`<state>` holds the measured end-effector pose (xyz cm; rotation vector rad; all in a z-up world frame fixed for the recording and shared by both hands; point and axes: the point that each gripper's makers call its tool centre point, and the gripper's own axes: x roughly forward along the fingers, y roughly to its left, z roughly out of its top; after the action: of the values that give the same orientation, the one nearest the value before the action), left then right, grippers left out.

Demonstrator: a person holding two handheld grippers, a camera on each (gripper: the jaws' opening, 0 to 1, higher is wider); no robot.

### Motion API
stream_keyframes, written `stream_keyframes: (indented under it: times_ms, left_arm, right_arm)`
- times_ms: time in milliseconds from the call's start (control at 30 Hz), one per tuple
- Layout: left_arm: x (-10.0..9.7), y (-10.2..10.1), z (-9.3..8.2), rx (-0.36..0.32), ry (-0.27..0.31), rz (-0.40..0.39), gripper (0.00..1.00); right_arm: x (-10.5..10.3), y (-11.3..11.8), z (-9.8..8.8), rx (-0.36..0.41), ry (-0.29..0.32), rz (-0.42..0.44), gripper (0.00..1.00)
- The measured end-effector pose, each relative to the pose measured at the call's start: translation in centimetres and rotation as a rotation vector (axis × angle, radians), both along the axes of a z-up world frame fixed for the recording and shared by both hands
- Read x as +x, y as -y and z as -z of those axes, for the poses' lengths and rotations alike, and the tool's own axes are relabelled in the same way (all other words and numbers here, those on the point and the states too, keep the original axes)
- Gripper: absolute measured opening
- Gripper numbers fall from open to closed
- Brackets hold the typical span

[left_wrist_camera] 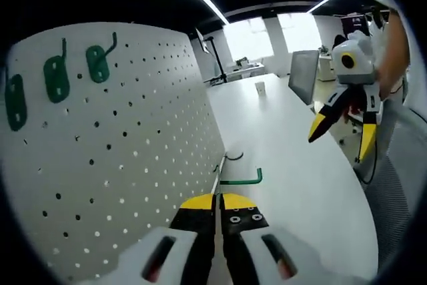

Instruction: Insert the hook assembly into the mounting plate slot until the hook locks in place.

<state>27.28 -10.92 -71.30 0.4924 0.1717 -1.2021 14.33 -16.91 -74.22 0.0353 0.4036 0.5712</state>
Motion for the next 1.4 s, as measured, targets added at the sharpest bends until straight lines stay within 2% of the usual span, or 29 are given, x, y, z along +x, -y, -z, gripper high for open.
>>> stream_keyframes:
  times_ms: [300,633,933,1067,1133,1300,1400]
  left_arm:
    - [-0.8,-0.6,-1.5,-0.054,0.015,-0.038,0.01]
    - [-1.7,-1.7,-2.0,-0.077,0.022,-0.068,0.01]
    - [-2.4,-3.0,-4.0,-0.127,0.038,-0.107,0.01]
    - [-3.2,-3.3,-5.3,-0.180,0.031,-0.126,0.02]
    - [-3.7,-3.3,-5.2,-0.179,0.033,-0.123,0.02]
    - [-4.8,-3.9,-5.3,-0.194,0.022,-0.134,0.02]
    - [-5.8,-4.3,-6.1,-0.230,0.012,-0.146,0.02]
  right_arm:
    - [0.0,-0.3,-0.2,0.006,0.008,-0.012,0.53]
    - [-0.1,-0.8,-0.4,0.010,0.014,-0.029,0.53]
    - [-0.1,-1.1,-0.5,0.023,0.017,-0.038,0.53]
    - [-0.2,-1.2,-0.6,0.026,0.019,-0.041,0.53]
    - [-0.1,-1.1,-0.6,0.051,0.014,-0.029,0.53]
    - [0.0,-1.2,-0.7,0.056,0.015,-0.027,0.53]
    - [0.2,-1.1,-1.0,0.074,0.019,-0.013,0.53]
